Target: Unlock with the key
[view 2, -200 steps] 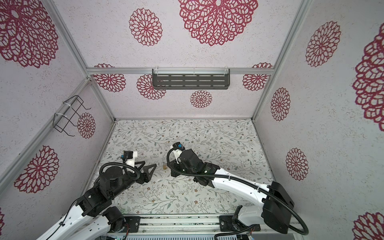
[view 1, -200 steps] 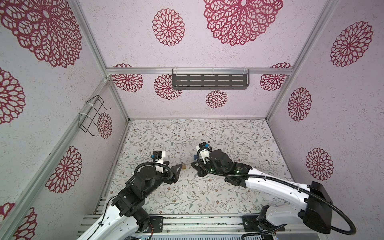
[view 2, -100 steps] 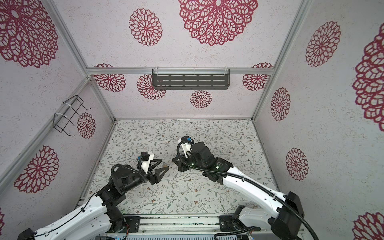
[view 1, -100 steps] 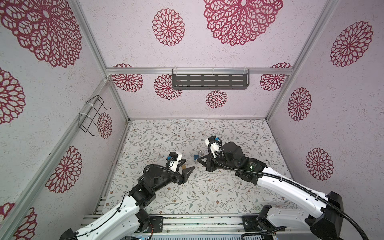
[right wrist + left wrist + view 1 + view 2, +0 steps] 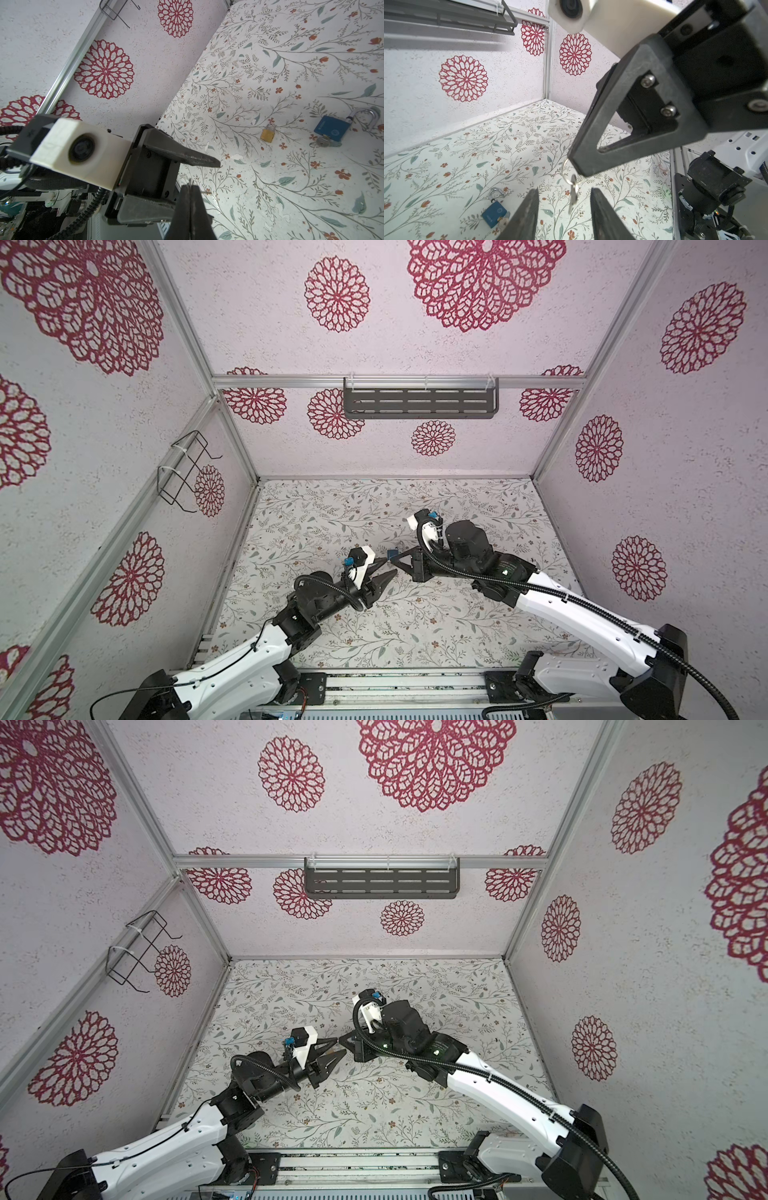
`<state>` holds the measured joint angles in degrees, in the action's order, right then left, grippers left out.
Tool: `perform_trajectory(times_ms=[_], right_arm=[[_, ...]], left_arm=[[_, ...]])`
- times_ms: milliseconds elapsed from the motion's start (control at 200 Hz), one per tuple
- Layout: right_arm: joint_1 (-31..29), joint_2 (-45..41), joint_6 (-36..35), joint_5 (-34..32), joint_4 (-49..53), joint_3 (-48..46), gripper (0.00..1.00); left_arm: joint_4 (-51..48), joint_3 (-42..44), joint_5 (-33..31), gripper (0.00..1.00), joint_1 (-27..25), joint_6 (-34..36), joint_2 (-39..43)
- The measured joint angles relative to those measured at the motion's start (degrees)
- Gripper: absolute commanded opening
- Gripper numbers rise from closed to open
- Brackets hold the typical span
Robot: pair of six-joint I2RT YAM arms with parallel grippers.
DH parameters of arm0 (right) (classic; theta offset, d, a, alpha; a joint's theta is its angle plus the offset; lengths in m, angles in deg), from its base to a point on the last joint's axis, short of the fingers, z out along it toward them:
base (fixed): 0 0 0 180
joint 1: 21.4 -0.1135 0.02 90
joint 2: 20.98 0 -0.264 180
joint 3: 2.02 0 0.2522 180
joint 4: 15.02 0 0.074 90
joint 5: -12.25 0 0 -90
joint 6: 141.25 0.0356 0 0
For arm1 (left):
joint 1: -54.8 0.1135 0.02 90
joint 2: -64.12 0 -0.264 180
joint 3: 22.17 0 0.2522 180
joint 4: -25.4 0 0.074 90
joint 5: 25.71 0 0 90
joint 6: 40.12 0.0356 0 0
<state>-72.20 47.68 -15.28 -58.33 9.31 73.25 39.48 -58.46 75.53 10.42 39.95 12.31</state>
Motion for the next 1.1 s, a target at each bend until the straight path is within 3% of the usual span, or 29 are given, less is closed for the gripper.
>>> perform_trajectory(times_ms=[750,961,1011,1101], right_arm=[[0.76,0.0,0.52,0.46,-2.12,-0.07,0.0],[0.92,-0.02,1.11,0.66,-2.56,-0.26,0.0],[1.03,-0.04,1.14,0.81,-2.58,-0.26,0.12],[1.27,-0.33,1.2,0.79,-2.6,-0.39,0.23]], left_arm=[[4.44,0.0,1.01,0.0,-0.26,-0.46,-2.8],[4.13,0.0,0.26,0.0,-0.26,-0.35,-2.54],[3.89,0.0,0.09,0.0,-0.26,-0.24,-2.34],[2.84,-0.04,0.04,0.0,-0.26,0.02,-1.99]])
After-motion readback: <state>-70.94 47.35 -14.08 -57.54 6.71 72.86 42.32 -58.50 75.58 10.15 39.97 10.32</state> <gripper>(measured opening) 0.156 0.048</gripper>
